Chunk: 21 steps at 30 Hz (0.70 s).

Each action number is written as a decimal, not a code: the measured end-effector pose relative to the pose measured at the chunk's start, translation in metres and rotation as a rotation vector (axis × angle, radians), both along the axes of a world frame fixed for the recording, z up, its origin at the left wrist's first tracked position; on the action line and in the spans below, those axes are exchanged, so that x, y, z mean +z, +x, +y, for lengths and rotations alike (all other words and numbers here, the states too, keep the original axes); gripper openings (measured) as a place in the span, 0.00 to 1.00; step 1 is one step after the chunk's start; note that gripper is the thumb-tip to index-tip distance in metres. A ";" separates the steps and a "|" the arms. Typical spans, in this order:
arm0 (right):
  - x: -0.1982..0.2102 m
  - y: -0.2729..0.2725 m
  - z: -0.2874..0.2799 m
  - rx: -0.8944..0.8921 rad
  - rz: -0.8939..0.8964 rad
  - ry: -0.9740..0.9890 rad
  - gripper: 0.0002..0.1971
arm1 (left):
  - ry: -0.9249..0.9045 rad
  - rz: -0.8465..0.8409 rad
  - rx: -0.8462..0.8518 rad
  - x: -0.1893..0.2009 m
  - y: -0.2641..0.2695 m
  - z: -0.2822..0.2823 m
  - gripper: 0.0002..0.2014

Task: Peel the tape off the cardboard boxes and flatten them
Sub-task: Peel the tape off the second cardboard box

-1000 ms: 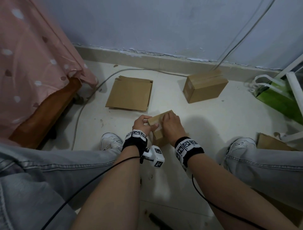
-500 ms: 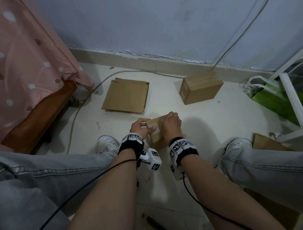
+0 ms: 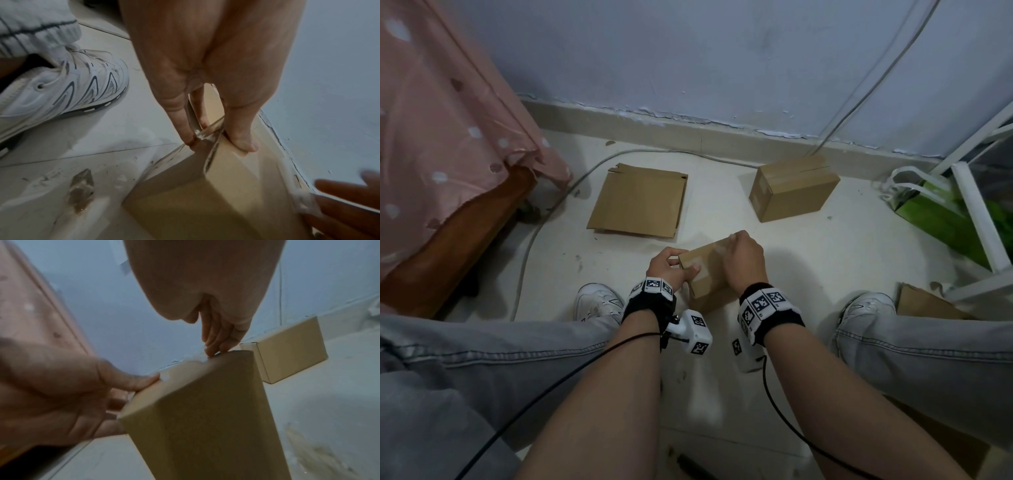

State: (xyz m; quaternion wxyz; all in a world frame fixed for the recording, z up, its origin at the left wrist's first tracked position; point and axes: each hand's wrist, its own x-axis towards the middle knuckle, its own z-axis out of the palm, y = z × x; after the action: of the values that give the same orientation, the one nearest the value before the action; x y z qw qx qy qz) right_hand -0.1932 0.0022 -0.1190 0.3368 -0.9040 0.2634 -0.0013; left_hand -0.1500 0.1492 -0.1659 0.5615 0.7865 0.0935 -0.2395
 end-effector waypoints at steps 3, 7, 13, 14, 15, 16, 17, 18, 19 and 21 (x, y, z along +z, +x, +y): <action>-0.006 -0.009 0.003 0.162 0.015 -0.134 0.20 | 0.003 -0.009 -0.006 0.002 -0.002 -0.002 0.18; -0.015 -0.013 0.007 0.139 -0.028 -0.096 0.20 | 0.001 -0.016 -0.010 0.003 -0.004 -0.002 0.18; -0.008 -0.002 0.001 -0.018 -0.008 0.073 0.07 | 0.013 -0.009 -0.024 0.000 -0.002 -0.002 0.19; -0.007 -0.002 0.001 -0.016 -0.001 0.069 0.05 | 0.012 -0.011 -0.025 0.001 -0.002 -0.002 0.18; -0.007 -0.002 0.000 -0.012 0.001 0.066 0.05 | 0.009 -0.011 -0.020 0.002 -0.003 -0.002 0.18; -0.007 -0.002 0.000 -0.016 -0.001 0.069 0.05 | 0.007 -0.011 -0.018 0.002 -0.003 -0.002 0.18; -0.007 -0.002 -0.001 -0.022 -0.009 0.074 0.05 | 0.006 -0.010 -0.014 0.002 -0.004 -0.002 0.18; -0.007 -0.002 -0.001 -0.028 -0.014 0.078 0.06 | 0.003 -0.009 -0.008 0.002 -0.004 -0.002 0.18; -0.007 -0.003 -0.001 -0.035 -0.019 0.078 0.07 | 0.003 -0.010 -0.004 0.003 -0.005 -0.001 0.18; -0.007 -0.003 -0.002 -0.067 -0.032 0.093 0.08 | 0.000 -0.006 0.001 0.004 -0.004 0.001 0.18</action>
State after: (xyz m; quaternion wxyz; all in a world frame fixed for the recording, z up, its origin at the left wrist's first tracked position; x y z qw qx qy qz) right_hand -0.1966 0.0004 -0.1260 0.3824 -0.8780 0.2877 -0.0146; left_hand -0.1544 0.1503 -0.1623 0.5620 0.7870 0.0921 -0.2371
